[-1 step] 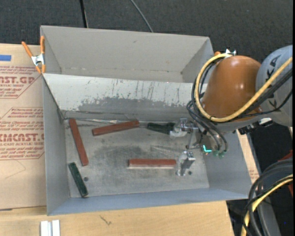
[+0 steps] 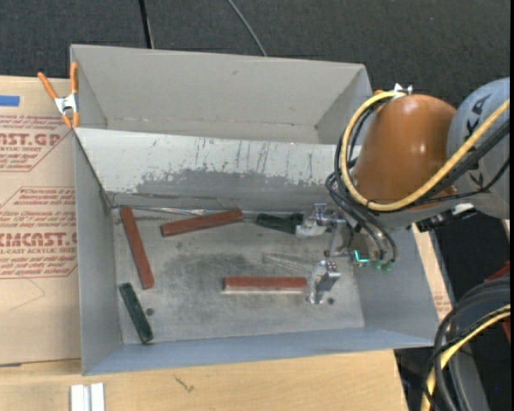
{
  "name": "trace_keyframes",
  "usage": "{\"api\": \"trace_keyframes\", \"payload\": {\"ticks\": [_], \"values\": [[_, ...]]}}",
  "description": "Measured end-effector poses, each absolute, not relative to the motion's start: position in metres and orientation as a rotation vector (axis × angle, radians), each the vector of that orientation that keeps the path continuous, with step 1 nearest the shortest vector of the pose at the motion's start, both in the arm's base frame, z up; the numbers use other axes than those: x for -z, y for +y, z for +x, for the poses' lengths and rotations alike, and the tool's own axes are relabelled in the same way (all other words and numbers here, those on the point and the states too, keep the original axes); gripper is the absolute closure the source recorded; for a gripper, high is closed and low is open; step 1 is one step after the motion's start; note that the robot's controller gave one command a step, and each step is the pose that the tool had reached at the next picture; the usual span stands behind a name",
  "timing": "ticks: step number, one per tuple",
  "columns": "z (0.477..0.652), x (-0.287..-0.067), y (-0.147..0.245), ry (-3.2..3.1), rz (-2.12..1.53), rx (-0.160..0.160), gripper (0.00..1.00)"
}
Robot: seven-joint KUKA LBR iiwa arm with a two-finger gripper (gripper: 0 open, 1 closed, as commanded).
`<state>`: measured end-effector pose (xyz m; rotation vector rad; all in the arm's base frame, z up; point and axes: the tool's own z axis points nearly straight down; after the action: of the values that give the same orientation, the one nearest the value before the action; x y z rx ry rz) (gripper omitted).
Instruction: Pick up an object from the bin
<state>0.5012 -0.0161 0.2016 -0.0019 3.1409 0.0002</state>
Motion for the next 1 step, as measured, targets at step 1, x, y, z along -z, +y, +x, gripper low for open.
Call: {"api": "trace_keyframes", "payload": {"ticks": [1], "values": [[0.505,-0.1526,-0.0188,3.133,-0.101,0.001,0.0]]}}
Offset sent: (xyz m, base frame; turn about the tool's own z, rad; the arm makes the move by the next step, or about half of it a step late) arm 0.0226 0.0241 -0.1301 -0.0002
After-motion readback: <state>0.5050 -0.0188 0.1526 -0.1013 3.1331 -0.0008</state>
